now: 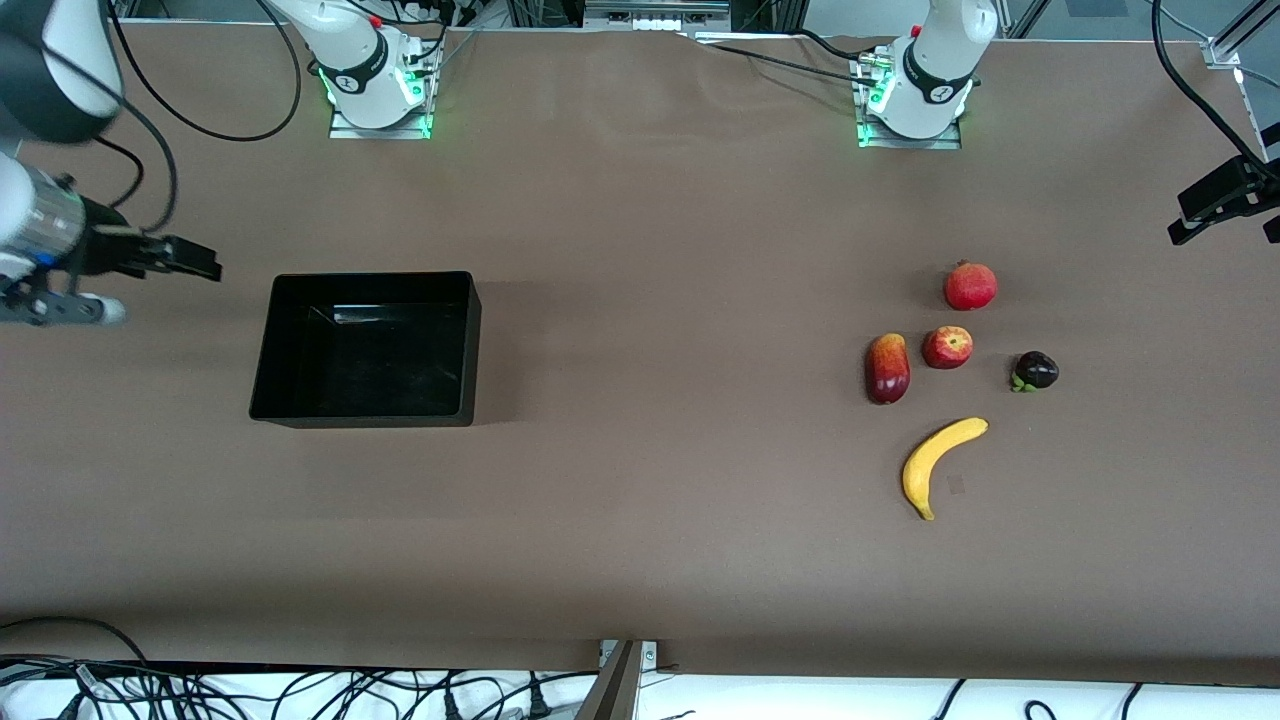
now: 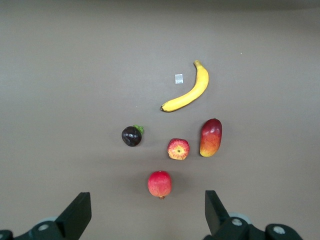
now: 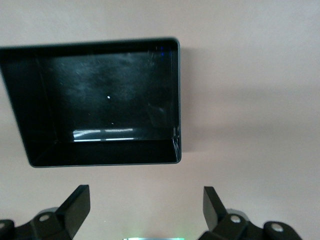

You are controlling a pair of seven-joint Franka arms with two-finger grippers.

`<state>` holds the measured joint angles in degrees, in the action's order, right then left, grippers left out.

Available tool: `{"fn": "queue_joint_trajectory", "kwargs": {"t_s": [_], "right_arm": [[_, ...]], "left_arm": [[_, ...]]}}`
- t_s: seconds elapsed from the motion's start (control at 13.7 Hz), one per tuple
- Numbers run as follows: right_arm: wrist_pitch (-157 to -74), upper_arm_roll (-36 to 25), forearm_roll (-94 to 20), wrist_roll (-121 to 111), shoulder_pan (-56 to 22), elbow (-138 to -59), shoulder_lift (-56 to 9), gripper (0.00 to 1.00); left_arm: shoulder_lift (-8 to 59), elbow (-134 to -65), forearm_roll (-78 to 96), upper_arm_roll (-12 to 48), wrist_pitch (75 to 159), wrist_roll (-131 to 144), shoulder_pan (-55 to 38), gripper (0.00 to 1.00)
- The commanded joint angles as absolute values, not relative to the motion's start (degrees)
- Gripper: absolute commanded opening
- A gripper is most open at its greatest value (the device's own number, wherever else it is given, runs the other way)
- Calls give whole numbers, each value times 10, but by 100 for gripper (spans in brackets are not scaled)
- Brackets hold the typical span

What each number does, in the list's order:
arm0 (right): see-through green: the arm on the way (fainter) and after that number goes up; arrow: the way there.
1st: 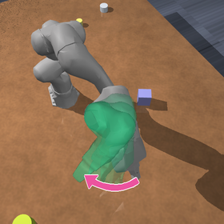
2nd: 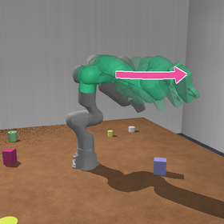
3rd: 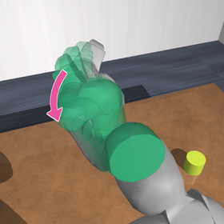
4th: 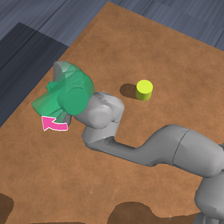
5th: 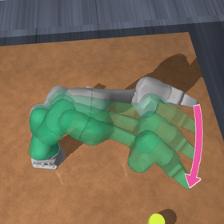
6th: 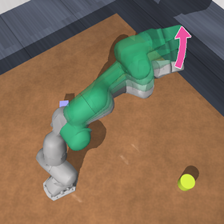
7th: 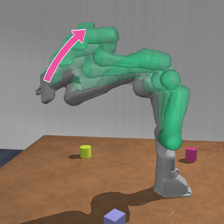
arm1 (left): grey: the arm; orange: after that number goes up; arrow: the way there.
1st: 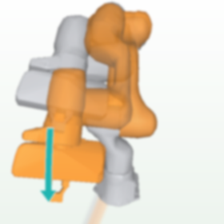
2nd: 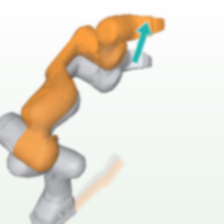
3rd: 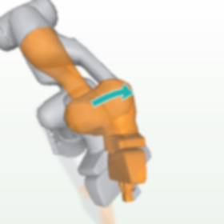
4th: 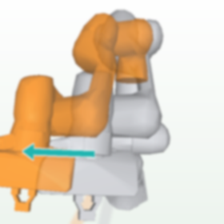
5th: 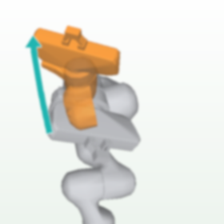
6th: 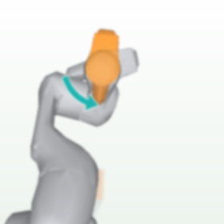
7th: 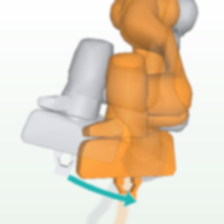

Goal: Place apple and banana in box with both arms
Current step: 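Reach the right gripper to the rim of the black box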

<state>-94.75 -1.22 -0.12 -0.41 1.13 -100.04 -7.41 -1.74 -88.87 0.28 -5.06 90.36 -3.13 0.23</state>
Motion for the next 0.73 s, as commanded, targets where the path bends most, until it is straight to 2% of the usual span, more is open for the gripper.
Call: {"fn": "queue_joint_trajectory", "kwargs": {"t_s": [0.0, 0.44, 0.66], "right_arm": [[-1015, -4, 4, 4, 19, -1036, -114, 100], [-1334, -16, 7, -1, 23, -1243, -123, 100], [-1361, -23, 14, -6, 23, -1256, -134, 99]], "left_arm": [[-8, -869, 0, -48, 896, -34, 7, 100], [-8, -869, 0, -48, 896, -34, 7, 100], [-8, -869, 0, -48, 896, -34, 7, 100]]}}
